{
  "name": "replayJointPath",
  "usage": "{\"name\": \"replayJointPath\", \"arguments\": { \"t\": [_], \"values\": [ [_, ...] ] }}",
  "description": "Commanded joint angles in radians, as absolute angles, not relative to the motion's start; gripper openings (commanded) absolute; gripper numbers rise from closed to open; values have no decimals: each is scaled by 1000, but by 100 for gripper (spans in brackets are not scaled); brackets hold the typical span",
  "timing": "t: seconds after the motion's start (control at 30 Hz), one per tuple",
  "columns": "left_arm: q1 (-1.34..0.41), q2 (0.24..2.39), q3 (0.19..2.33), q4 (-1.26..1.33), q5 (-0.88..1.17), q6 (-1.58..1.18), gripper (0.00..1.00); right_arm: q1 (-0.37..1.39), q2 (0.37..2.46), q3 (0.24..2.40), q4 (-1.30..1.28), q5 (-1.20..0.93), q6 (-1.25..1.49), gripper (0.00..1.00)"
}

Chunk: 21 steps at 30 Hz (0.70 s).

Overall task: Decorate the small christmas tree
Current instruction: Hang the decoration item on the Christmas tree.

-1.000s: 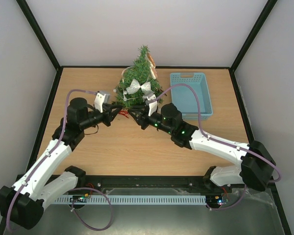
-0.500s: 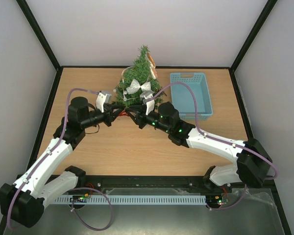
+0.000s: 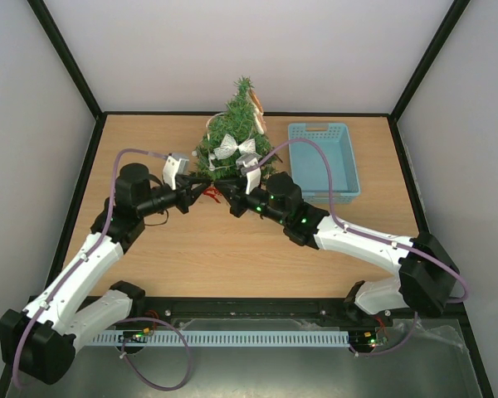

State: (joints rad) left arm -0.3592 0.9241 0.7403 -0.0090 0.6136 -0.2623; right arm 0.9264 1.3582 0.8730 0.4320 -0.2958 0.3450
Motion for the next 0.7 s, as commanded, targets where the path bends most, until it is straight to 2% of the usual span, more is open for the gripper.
{"name": "replayJointPath", "arguments": {
  "t": [0.0, 0.67],
  "values": [
    [-352, 933, 756, 20, 619, -267, 2, 934, 1355, 892, 472, -272, 337, 2],
    [-345, 992, 744, 120, 626, -314, 2, 934, 1343, 856, 521, -163, 310, 2]
  ]
}}
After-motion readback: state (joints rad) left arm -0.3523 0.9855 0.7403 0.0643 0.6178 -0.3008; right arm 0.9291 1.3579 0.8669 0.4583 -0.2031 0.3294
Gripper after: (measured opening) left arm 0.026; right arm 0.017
